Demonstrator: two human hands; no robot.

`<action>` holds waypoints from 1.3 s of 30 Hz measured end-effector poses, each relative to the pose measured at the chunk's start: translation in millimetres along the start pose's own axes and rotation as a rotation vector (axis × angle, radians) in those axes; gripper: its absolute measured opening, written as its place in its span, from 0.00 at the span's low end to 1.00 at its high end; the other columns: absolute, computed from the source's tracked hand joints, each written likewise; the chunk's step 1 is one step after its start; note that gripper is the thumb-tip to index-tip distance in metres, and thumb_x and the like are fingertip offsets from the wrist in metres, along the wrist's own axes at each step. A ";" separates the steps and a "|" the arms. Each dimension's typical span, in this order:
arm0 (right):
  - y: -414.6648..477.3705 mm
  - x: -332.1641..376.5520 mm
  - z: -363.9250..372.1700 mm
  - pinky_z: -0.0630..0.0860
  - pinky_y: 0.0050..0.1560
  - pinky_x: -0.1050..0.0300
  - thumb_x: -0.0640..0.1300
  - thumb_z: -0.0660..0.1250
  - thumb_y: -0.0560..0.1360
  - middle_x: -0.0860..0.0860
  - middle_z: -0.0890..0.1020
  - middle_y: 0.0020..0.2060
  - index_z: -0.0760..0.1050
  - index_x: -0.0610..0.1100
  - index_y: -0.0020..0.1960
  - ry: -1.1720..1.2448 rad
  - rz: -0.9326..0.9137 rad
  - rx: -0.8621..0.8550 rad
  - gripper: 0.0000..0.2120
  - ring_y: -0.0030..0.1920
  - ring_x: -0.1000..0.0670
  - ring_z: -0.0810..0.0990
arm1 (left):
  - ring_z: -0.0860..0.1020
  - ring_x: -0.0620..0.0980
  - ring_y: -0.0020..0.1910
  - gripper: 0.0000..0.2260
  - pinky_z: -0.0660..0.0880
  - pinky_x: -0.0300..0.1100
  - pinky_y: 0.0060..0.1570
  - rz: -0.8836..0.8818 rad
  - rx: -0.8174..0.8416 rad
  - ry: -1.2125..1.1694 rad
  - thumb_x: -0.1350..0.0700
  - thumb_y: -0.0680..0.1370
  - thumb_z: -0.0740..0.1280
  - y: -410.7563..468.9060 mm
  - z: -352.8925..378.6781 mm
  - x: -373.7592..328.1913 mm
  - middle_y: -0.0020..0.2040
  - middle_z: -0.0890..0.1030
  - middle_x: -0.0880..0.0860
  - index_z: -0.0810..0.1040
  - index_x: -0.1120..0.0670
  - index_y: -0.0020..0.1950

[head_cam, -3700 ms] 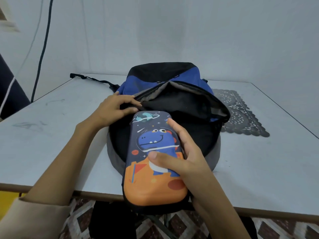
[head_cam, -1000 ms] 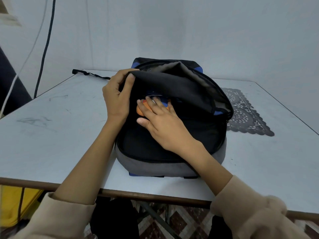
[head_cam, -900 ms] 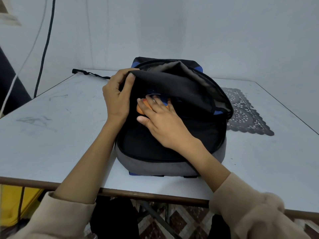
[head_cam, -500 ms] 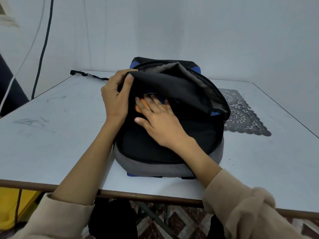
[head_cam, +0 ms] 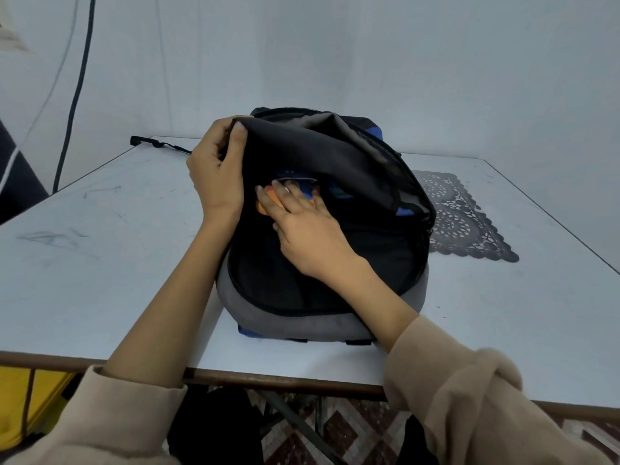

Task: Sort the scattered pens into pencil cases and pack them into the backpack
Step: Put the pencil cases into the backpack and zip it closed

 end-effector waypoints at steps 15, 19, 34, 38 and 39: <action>11.1 1.7 3.8 0.61 0.72 0.41 0.41 0.58 0.73 0.40 0.71 0.70 0.69 0.38 0.71 -0.099 -0.002 -0.254 0.26 0.72 0.42 0.67 | 0.75 0.39 0.41 0.08 0.71 0.35 0.46 -0.016 -0.027 -0.013 0.54 0.80 0.63 3.3 2.1 -0.7 0.38 0.79 0.39 0.81 0.54 0.48; 8.5 11.8 9.7 0.61 0.72 0.46 0.43 0.57 0.73 0.39 0.71 0.69 0.69 0.35 0.71 -0.110 -0.035 -0.235 0.27 0.71 0.43 0.69 | 0.74 0.38 0.40 0.07 0.70 0.35 0.45 -0.022 -0.035 0.004 0.53 0.80 0.62 4.3 2.5 0.0 0.36 0.78 0.36 0.79 0.52 0.47; 12.3 0.3 19.1 0.39 0.75 0.39 0.53 0.53 0.80 0.50 0.43 0.79 0.43 0.44 0.80 -0.051 0.025 -0.023 0.33 0.78 0.51 0.39 | 0.76 0.38 0.42 0.07 0.72 0.35 0.47 -0.002 -0.021 0.001 0.54 0.81 0.62 -4.0 0.5 -0.5 0.38 0.79 0.38 0.79 0.52 0.48; 11.0 0.4 15.7 0.41 0.76 0.43 0.53 0.54 0.80 0.46 0.47 0.79 0.45 0.41 0.79 -0.086 0.016 -0.075 0.34 0.78 0.50 0.43 | 0.74 0.37 0.39 0.09 0.69 0.34 0.44 -0.008 -0.023 0.009 0.54 0.81 0.62 -4.5 -0.3 2.8 0.36 0.78 0.36 0.80 0.54 0.48; 10.9 1.8 14.1 0.41 0.77 0.45 0.52 0.55 0.80 0.45 0.49 0.79 0.47 0.40 0.79 -0.109 0.008 -0.103 0.34 0.78 0.49 0.45 | 0.73 0.37 0.39 0.09 0.69 0.34 0.43 -0.009 -0.024 0.012 0.54 0.81 0.62 -4.3 -0.4 3.8 0.36 0.78 0.36 0.80 0.56 0.49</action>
Point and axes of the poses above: each hand's wrist, its own y-axis towards the middle knuckle, its own z-axis out of the palm, x = y × z, the point moved 4 cm from there along y, towards the middle knuckle
